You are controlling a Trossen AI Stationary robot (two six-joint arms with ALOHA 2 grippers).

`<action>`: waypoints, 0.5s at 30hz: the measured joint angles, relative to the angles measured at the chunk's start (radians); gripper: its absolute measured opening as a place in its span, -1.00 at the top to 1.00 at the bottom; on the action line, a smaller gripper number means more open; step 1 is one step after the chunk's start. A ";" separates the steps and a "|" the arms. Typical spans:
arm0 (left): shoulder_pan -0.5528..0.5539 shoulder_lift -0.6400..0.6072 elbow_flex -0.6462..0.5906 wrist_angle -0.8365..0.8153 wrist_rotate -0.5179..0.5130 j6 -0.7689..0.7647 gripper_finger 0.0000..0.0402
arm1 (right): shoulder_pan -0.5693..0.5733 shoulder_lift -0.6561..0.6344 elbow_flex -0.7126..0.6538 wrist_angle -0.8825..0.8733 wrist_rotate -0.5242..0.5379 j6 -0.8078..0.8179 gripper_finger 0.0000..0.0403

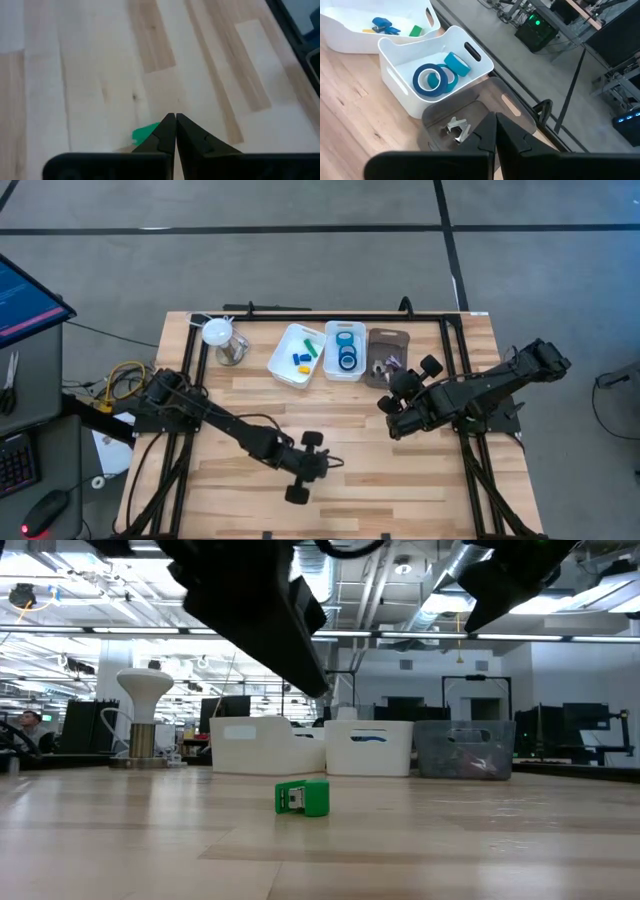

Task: Pick and place Stapler, Stapler remover, tape
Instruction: Put the green stapler into the left white bin

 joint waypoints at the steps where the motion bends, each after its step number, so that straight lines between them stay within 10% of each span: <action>1: 0.002 0.000 0.000 0.001 -0.001 -0.018 0.97 | 0.000 0.000 0.000 0.000 0.000 0.000 1.00; 9: 0.056 0.000 -0.001 -0.011 0.002 -0.778 0.98 | -0.001 0.000 0.000 0.000 0.000 -0.003 1.00; 15: 0.062 0.000 -0.002 -0.097 -0.032 -1.009 0.98 | -0.001 0.000 0.000 0.003 0.000 -0.003 1.00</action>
